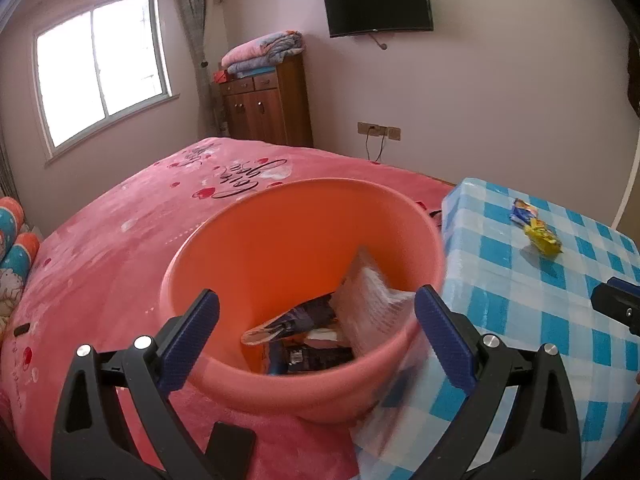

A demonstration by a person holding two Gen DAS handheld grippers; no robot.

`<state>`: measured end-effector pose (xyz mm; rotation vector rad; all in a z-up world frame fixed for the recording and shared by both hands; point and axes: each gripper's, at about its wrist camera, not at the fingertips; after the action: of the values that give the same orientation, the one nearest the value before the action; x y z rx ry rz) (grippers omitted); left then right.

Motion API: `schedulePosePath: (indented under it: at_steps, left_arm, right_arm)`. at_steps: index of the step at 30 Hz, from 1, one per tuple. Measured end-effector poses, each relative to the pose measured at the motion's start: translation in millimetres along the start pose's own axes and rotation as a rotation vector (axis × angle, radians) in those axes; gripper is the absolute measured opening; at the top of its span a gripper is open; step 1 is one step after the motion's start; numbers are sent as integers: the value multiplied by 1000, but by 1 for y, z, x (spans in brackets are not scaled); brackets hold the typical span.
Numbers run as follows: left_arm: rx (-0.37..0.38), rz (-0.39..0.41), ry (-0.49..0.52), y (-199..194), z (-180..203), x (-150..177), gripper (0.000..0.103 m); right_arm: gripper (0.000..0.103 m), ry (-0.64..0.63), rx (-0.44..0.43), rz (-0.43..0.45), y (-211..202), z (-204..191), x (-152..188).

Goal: Collect trash
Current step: 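Move both open grippers back over the table toward the remaining packets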

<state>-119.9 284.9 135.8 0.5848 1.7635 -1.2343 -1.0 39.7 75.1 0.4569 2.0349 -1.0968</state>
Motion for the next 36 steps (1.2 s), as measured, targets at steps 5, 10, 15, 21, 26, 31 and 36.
schedulePosePath:
  at_steps: [5,10,15,21,26,31,36]
  left_arm:
    - [23,12,22,-14,15,4,98]
    - [53,17,36,-27,29,11,98]
    - [76,16,49,-39,40,20,98]
    - [116,10,58,-53,50,33,98]
    - [145,6,96,-63,66,43,98]
    - [185,-2,114,-71,79,51,98]
    - [221,-4,134,-78,92,57,98]
  right_arm:
    - [94,17,22,7,-15,12,9]
    - [94,25,51,22,-32,23,19]
    - [94,43,77,39,-51,37,24]
    - [94,69,112,56,-75,54,34]
    - [94,86,140,69,-92,64,43]
    - [94,96,167,77,-106,71,52]
    - [94,108,190,87,-119,78,60]
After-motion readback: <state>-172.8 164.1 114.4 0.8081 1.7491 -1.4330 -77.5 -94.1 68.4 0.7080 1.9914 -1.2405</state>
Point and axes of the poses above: each gripper's, at about its wrist camera, not at the fingertips, and y roughly the way its jaws point, z to its right, x to its underside, and after that the axes turned 6 degrees about z, right-handed
